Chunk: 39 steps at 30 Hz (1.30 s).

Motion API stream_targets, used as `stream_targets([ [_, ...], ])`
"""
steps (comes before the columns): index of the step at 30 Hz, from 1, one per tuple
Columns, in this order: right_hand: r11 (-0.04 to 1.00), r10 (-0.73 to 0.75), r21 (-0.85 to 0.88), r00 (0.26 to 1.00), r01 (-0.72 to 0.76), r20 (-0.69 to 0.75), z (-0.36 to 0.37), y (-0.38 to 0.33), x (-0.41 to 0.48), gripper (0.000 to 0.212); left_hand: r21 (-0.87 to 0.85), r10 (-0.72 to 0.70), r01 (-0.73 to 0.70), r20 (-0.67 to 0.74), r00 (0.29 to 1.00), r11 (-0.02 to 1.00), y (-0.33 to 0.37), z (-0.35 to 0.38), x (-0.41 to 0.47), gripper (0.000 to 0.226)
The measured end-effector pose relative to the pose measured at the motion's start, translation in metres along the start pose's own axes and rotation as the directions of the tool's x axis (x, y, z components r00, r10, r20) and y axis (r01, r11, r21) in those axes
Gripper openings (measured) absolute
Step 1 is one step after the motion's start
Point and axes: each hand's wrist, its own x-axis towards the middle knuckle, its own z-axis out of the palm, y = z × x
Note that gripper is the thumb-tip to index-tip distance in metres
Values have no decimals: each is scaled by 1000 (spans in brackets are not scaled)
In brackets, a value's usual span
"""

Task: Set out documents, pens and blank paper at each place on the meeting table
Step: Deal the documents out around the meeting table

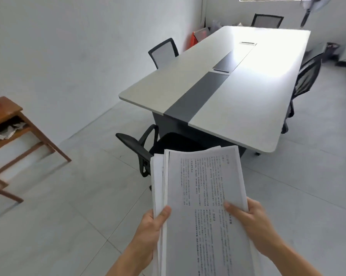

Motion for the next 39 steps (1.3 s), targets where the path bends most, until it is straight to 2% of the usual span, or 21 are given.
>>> stream_targets([
  [3,1000,17,18,996,-15,-86,-7,-3,34,17,12,-15,14,52,999,1000,20,9,39,27],
  [8,995,-24,80,928,58,-373,-10,-13,104,17,-47,-38,43,99,994,998,66,15,116,40],
  [10,995,-25,80,901,66,-432,-11,-25,136,14,-55,-32,39,117,993,998,88,18,149,44],
  [13,992,-12,106,896,66,-444,-11,-49,177,15,-58,-26,34,138,990,998,120,25,191,29],
  [17,988,-5,133,881,77,-474,-21,-75,218,17,-62,-52,64,183,982,996,158,32,242,51],
  [22,981,26,180,877,70,-479,-39,-94,269,22,-44,-62,76,252,966,996,192,53,296,34],
  [25,988,10,141,884,64,-468,-55,-102,310,23,-55,-44,60,261,964,997,207,70,326,39],
  [31,1000,3,20,904,6,-428,-97,-113,439,25,-95,-39,51,123,992,994,237,101,394,37],
  [35,992,38,-95,903,-87,-428,-133,-121,552,24,-165,-37,28,-50,998,986,258,117,430,41],
  [39,965,77,-192,895,-177,-440,-148,-127,665,25,-220,-58,7,-228,972,975,258,123,448,28],
])
